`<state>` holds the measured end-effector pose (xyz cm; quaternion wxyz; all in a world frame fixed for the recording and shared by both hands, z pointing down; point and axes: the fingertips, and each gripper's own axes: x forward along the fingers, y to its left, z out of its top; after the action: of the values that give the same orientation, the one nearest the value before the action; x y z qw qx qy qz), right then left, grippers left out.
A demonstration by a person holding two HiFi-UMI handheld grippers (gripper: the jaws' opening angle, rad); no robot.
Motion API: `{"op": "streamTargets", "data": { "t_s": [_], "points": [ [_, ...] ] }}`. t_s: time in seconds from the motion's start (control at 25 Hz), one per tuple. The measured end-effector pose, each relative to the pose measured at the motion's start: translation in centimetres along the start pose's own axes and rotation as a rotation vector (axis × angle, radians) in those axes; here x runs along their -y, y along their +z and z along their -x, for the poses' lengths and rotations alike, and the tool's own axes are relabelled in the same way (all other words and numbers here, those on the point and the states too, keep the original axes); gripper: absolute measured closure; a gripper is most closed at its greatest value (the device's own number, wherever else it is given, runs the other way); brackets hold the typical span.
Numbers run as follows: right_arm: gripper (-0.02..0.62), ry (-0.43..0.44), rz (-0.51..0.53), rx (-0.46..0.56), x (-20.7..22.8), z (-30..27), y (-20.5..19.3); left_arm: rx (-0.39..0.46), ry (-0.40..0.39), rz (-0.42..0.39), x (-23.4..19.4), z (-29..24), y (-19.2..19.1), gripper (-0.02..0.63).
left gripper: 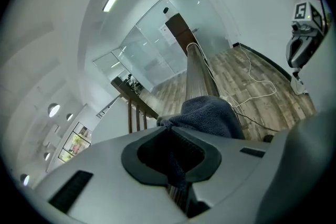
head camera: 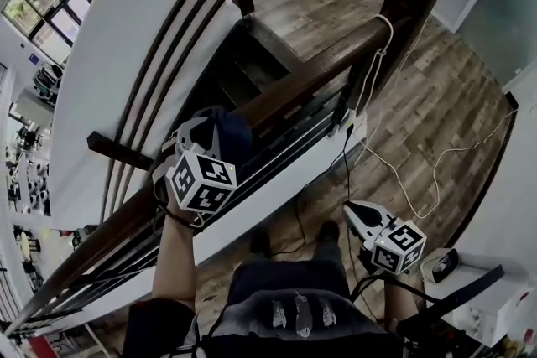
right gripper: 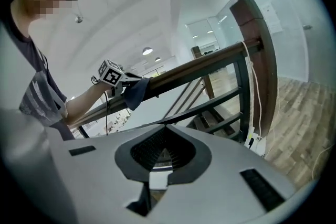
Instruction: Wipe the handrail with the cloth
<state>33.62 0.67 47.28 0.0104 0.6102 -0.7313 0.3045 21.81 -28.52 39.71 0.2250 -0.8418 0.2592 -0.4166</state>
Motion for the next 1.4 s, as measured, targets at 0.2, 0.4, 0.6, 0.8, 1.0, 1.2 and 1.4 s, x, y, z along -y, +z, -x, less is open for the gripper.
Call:
{"op": "streamTargets", "data": {
  "t_s": [0.2,0.4,0.6,0.8,1.0,1.2,1.4],
  "points": [
    [0.594,0.107,-0.040,-0.023,6.6,1.6,1.2,-0.013,0.034,0.005,2.6,-4.7,7.5,0.575],
    [0.594,0.125,-0.045,-0.052,11.3,3.6,1.6,0.057,0.012,-0.043,5.4,-10.3,17.6,0.574],
    [0.594,0.114,-0.067,-0.037,14.7,5.3,2.0,0.129,0.002,-0.094,7.9,-15.9,26.4,0.574],
    [0.594,0.095,-0.100,-0.024,17.4,6.7,1.7,0.100,-0.039,-0.184,9.0,-18.6,30.7,0.574],
    [0.592,0.065,-0.123,-0.029,19.1,6.7,0.9,0.086,-0.058,-0.289,10.5,-20.4,33.4,0.574],
    [0.594,0.051,-0.106,-0.026,18.9,6.4,0.6,0.174,-0.225,-0.163,11.2,-19.5,35.6,0.454],
    [0.593,0.023,-0.168,-0.021,20.2,7.6,-0.5,0.115,-0.420,-0.250,16.2,-20.5,34.9,0.256]
  ]
}}
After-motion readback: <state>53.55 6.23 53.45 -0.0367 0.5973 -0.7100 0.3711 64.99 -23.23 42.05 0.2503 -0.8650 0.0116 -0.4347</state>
